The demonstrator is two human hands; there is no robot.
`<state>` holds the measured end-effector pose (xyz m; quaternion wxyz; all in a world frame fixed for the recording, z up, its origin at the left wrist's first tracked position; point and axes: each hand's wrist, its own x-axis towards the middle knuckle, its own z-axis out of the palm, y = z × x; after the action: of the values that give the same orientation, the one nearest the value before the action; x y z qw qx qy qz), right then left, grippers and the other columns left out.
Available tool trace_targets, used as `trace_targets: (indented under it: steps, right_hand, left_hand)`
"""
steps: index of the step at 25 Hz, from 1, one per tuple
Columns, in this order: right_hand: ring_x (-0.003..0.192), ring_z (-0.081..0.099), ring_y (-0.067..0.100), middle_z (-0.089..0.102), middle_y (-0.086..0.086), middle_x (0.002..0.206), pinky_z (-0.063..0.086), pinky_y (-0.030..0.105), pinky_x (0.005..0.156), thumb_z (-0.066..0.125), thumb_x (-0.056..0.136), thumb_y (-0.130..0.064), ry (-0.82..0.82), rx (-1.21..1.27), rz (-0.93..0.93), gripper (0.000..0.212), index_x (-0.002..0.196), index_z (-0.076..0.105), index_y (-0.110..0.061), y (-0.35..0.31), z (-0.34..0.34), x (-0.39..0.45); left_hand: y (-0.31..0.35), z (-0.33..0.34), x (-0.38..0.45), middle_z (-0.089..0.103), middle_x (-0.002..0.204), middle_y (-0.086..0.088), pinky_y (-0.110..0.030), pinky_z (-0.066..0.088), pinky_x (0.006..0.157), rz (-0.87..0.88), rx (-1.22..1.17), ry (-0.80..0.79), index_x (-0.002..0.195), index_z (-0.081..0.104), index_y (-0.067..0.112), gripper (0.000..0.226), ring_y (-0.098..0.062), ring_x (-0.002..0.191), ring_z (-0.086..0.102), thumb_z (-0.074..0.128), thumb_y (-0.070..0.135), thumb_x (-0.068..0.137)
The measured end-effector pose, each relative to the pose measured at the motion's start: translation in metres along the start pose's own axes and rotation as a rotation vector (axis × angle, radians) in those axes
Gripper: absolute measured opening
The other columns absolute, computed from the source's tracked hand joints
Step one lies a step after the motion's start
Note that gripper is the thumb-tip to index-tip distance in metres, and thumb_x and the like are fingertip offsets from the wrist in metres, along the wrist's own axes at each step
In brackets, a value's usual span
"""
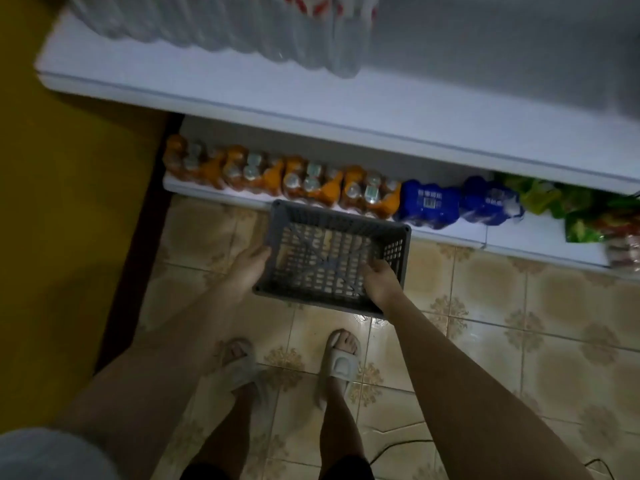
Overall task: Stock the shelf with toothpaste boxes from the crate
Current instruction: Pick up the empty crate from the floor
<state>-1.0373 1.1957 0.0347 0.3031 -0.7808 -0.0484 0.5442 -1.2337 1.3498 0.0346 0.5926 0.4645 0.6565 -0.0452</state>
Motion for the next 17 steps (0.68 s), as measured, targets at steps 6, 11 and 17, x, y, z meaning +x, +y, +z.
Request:
trace_targets:
  steps: [6,11,17]
  right_hand:
    - [0.122,0.044,0.038,0.039,0.016,0.137,0.041,0.052,0.104,0.056,0.090,-0.031,0.266,-0.391,0.029,0.057,0.138,0.036,-0.008,0.114,-0.028,0.158]
    - [0.124,0.045,0.040,0.043,0.019,0.135,0.042,0.048,0.100,0.054,0.092,-0.022,0.452,-0.333,0.132,0.051,0.135,0.034,-0.002,0.164,-0.042,0.249]
    - [0.113,0.059,0.039,0.060,0.021,0.124,0.051,0.045,0.095,0.051,0.097,-0.025,0.551,-0.220,0.184,0.038,0.126,0.051,-0.002,0.179,-0.045,0.287]
  left_hand:
    - [-0.075,0.074,0.153,0.053,0.093,0.002,-0.022,0.038,0.081,0.154,0.267,0.298,0.100,0.058,0.021,0.006,-0.011,0.083,0.052,0.056,0.016,0.097]
    - [-0.105,0.097,0.245,0.056,0.132,-0.012,-0.033,0.048,0.091,0.135,0.182,0.438,0.140,0.042,0.010,0.057,-0.030,0.114,0.057,0.063,0.026,0.090]
    - [-0.108,0.082,0.292,0.057,0.124,-0.017,-0.031,0.045,0.084,0.049,0.215,0.490,0.134,0.047,0.004,0.039,-0.034,0.109,0.057,0.051,0.009,0.095]
